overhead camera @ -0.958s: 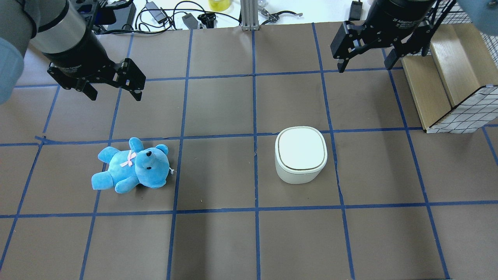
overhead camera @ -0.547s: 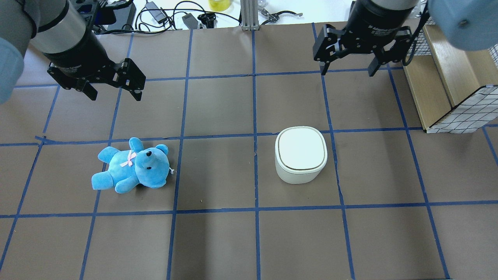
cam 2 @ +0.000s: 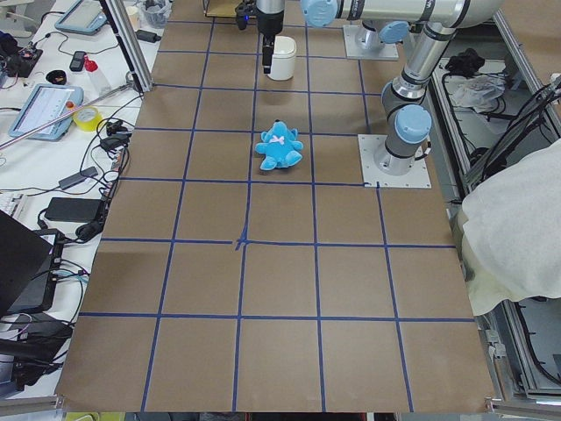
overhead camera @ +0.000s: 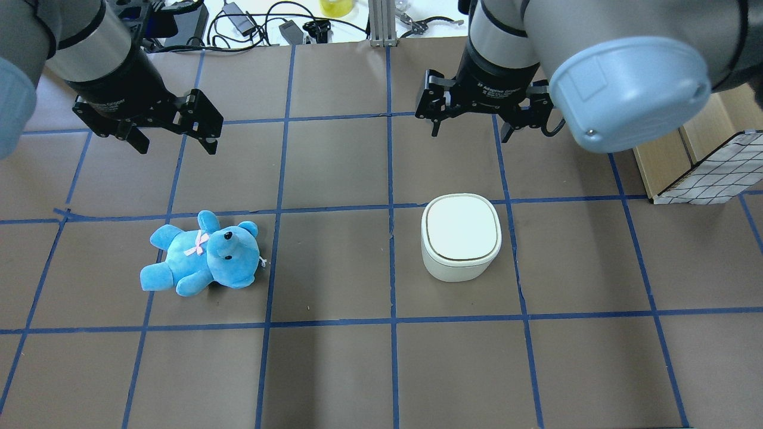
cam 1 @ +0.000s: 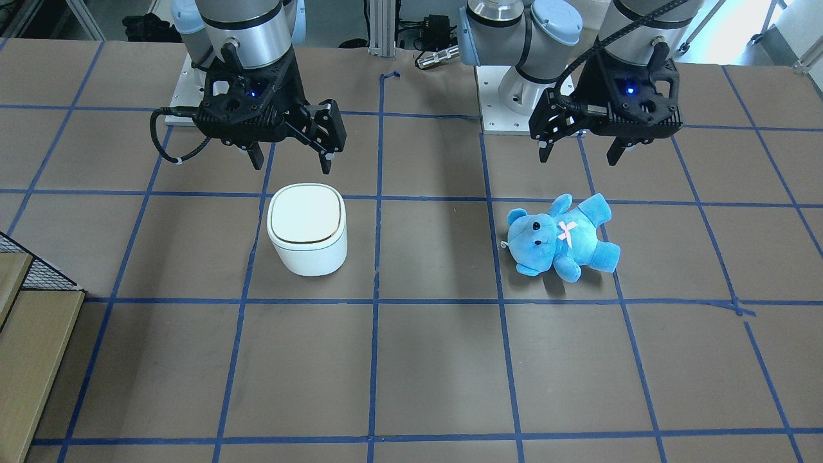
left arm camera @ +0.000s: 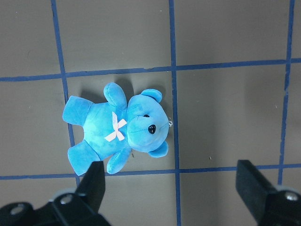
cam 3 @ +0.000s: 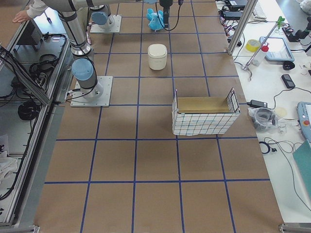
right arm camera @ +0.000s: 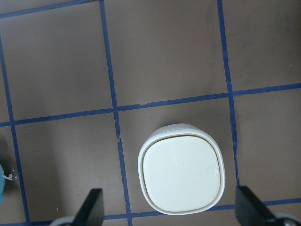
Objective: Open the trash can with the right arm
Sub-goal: 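Move the right gripper over the white trash can and lower it onto the lid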
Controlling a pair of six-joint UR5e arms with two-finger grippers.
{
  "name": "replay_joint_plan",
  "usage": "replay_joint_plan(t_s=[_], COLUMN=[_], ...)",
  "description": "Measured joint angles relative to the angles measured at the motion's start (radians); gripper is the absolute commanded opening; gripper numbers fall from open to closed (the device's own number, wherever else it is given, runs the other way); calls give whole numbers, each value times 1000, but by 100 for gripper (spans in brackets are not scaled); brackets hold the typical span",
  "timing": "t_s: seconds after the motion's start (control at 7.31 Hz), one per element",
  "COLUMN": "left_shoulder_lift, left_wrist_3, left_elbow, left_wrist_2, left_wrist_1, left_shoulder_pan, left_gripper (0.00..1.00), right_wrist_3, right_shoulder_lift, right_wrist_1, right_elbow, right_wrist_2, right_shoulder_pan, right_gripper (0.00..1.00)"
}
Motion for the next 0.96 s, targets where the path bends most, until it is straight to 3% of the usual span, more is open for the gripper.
replay_joint_plan(t_s=[0.14, 0.27, 0.41, 0.55, 0.68, 0.96], left_shoulder_lift=[0, 0, 0, 0, 0, 0], left_wrist_3=[0, 0, 0, 0, 0, 0], left_elbow=[0, 0, 0, 0, 0, 0], left_wrist_2=[0, 0, 0, 0, 0, 0], left_wrist_1=[0, 0, 0, 0, 0, 0], left_shoulder_pan=[0, 0, 0, 0, 0, -1], left_gripper=[100, 100, 100, 100, 100, 100], right_wrist_3=[-31, -117, -204, -248, -262, -266], right_shoulder_lift=[-1, -2, -2, 0, 2, 4], right_wrist_1=[-10, -24, -35, -43, -46, -38], right_elbow=[25, 56, 85, 104, 112, 116], right_wrist_2=[-2, -13, -25, -27, -23, -22], right_shoulder_pan=[2, 3, 3, 3, 3, 3], right_gripper=[89, 72, 51, 22, 0, 0])
